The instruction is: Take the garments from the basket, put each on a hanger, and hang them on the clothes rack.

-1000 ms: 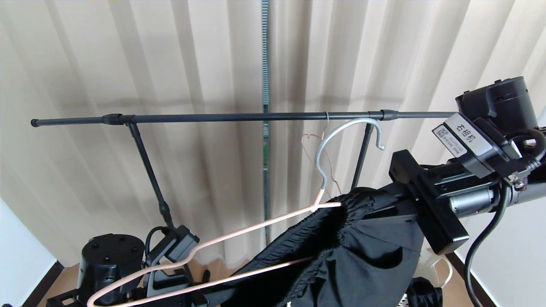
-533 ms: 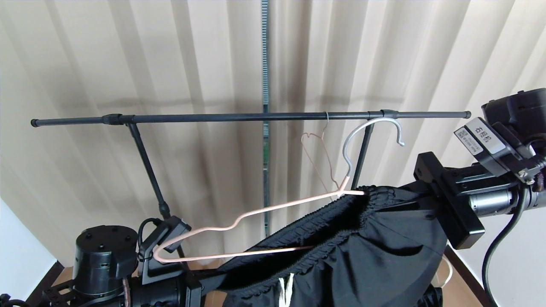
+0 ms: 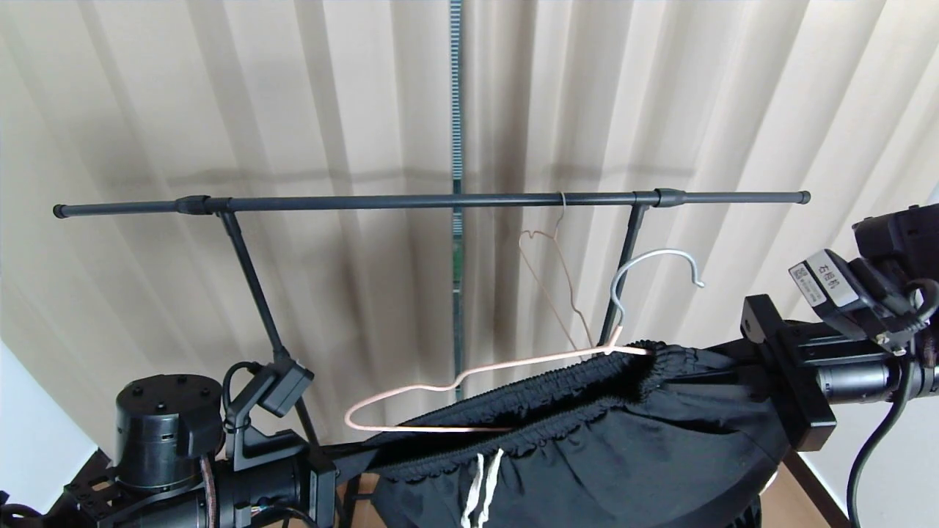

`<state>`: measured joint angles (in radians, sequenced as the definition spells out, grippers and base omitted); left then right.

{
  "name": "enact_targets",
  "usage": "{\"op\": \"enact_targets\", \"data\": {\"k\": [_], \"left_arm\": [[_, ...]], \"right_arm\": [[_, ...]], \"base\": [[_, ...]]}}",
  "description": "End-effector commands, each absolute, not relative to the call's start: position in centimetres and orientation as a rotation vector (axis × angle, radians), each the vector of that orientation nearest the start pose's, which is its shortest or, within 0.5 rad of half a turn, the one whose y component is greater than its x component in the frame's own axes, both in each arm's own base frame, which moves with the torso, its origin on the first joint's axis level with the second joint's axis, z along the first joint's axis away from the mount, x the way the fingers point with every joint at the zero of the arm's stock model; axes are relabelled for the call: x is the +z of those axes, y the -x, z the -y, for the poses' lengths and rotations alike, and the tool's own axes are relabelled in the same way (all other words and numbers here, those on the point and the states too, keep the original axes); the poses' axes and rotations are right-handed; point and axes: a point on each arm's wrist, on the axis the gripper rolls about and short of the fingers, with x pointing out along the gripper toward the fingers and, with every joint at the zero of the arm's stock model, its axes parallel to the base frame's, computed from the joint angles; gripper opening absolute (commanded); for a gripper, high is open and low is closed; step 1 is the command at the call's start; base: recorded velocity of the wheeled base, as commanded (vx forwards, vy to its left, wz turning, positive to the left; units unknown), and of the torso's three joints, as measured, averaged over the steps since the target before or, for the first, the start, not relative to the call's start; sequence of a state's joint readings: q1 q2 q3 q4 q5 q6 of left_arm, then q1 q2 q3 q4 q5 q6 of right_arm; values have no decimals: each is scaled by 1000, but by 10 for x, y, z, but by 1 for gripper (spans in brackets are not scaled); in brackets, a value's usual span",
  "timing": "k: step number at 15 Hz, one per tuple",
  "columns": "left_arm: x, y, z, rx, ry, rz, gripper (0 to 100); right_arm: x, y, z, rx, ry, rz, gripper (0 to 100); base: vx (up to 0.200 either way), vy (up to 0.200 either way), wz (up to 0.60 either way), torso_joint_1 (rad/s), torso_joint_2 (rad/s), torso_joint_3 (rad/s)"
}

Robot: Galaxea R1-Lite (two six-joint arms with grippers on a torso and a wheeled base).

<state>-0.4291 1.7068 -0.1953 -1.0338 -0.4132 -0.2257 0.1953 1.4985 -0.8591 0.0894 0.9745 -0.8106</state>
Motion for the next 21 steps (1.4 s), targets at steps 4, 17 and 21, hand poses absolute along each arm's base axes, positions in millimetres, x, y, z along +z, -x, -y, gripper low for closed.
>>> {"op": "enact_targets", "data": {"k": [4, 17, 21], "left_arm": [[85, -194, 94, -749, 208, -561, 0], [136, -198, 98, -773, 171, -484, 0], [205, -212, 128, -631, -3, -565, 0]], "right_arm": [[186, -218, -52, 1229, 427, -258, 0], [167, -215, -59, 1005, 632, -300, 0], [148, -211, -58, 1004, 627, -345, 0]], "base": [[0, 0, 0, 0, 0, 0], [0, 0, 0, 0, 0, 0], [0, 0, 0, 0, 0, 0]]}}
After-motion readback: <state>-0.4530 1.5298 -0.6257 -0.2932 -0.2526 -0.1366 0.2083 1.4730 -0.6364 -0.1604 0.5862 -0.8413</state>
